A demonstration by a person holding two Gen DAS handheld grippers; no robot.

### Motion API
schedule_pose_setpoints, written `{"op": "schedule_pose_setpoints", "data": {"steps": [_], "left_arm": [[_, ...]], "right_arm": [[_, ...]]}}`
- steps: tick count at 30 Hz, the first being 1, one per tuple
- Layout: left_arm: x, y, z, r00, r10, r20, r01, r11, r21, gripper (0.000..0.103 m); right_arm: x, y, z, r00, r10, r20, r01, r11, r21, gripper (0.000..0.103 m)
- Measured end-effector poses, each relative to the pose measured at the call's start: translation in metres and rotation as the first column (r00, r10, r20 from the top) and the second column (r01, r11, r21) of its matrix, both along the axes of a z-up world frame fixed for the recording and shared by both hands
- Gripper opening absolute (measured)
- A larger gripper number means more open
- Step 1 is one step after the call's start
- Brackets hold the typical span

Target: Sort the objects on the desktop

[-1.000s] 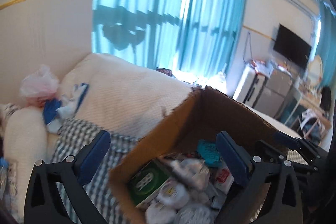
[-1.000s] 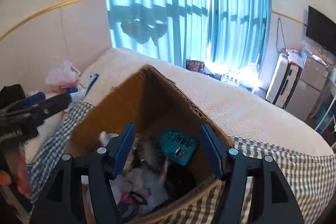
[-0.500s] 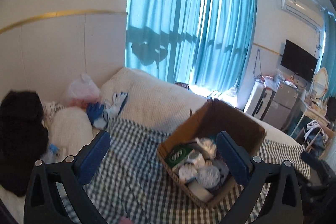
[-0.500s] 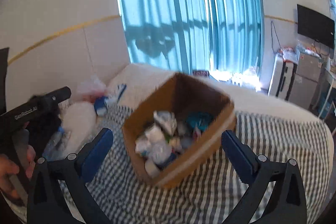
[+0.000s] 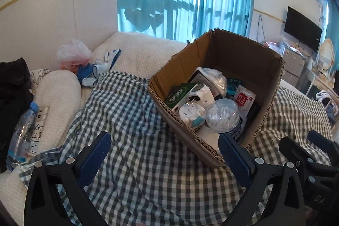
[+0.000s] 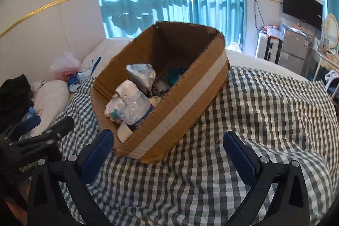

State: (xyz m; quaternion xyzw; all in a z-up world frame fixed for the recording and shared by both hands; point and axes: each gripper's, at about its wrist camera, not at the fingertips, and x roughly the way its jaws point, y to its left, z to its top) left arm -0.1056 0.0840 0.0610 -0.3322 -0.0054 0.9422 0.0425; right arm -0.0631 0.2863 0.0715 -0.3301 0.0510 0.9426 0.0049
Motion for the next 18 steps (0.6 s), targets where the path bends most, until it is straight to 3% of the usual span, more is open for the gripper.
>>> {"op": "schedule_pose_setpoints", "data": {"steps": [12,18], "left_arm": [[-0.001,-0.007,-0.005,1.000,0.027,0.001,-0.027,0.999,-0.026,0.103],[0.003,0.002,-0.007,1.000,0.001,-0.030,-0.004,0.996,-0.086,0.103]], "right_arm": [[-0.003,-0.010,-0.012,0.999,0.013,0.038,-0.014,0.999,0.029,0.103],[-0.001,-0.014,-0.013,0.999,0.022,0.040,-0.024,0.999,0.034,0.103]]}}
